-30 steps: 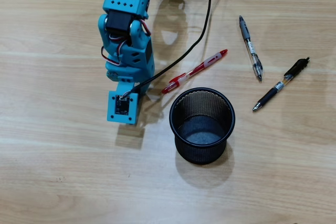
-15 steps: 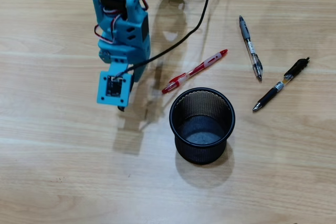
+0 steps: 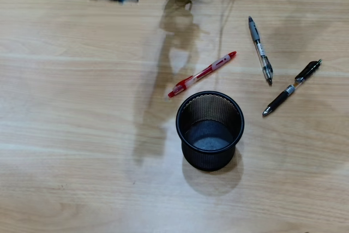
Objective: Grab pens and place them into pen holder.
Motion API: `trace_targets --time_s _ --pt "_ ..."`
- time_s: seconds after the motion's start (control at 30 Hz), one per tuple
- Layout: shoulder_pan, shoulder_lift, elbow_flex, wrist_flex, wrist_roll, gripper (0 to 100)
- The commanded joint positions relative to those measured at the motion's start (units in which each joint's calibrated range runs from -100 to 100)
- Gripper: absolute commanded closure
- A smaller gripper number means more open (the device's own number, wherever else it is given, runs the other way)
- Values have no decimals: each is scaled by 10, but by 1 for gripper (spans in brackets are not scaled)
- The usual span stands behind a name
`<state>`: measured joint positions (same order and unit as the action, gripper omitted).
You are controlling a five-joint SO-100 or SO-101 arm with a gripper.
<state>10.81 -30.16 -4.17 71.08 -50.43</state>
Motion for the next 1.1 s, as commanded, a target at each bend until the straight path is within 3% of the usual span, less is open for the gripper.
trace_targets --time_s 0.0,0.17,0.4,0.83,1.07 --pt "-2 -94 -17 -7 -3 98" --pt "-38 -139 -18 -11 -6 98" --pt "-108 -140 -4 -118 -26 98" --pt "-214 -41 190 -543 -26 98" --pt "-222 46 231 -647 -26 98"
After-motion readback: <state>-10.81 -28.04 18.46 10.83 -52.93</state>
